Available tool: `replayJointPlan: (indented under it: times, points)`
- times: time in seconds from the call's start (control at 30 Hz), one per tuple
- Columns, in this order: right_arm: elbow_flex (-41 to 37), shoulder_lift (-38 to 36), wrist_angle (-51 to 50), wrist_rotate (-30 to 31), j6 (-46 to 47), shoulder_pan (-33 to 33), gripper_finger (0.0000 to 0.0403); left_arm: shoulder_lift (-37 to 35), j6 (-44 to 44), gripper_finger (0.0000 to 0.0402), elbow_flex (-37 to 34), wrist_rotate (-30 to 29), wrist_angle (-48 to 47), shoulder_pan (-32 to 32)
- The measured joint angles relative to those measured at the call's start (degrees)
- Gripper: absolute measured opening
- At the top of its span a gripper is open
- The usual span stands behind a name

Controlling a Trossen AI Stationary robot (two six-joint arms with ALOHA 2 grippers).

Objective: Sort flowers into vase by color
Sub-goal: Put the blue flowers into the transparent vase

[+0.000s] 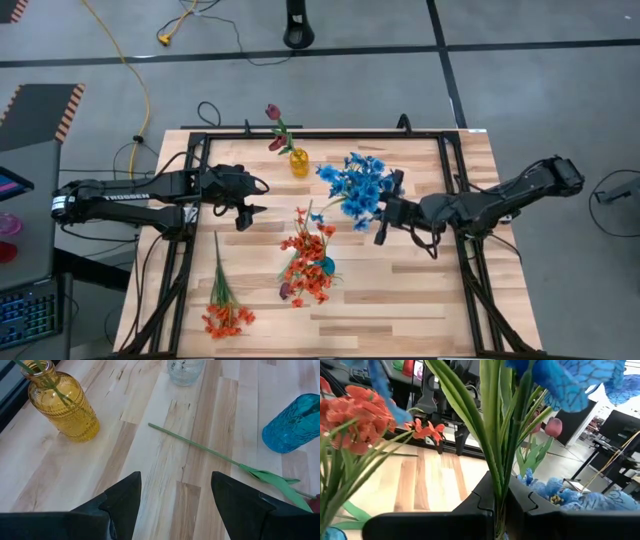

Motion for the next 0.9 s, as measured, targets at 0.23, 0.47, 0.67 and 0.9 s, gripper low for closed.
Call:
replayJointPlan:
  times: [0.23, 0.47, 0.67, 0.9]
  points:
    - [0.0, 0.0, -0.2, 0.0, -1.1, -1.6, 0.0043, 0.0, 0.0, 0.0228, 0.0, 0.0, 0.0, 0.0]
    - [0.0, 0.8, -0.5, 0.0, -0.7, -3.0, 0.0043, 0.0, 0.0, 0.0228, 0.0, 0.0, 0.0, 0.0]
    - [0.0, 4.9, 0.1, -0.1, -0.7, -3.7, 0.0043, 0.0, 0.0, 0.0228, 0.0, 0.0, 0.0, 0.0]
    - [0.0, 8.1, 1.2, 0.1, 1.3, -4.9, 0.0043, 0.0, 0.0, 0.0228, 0.0, 0.0, 0.0, 0.0]
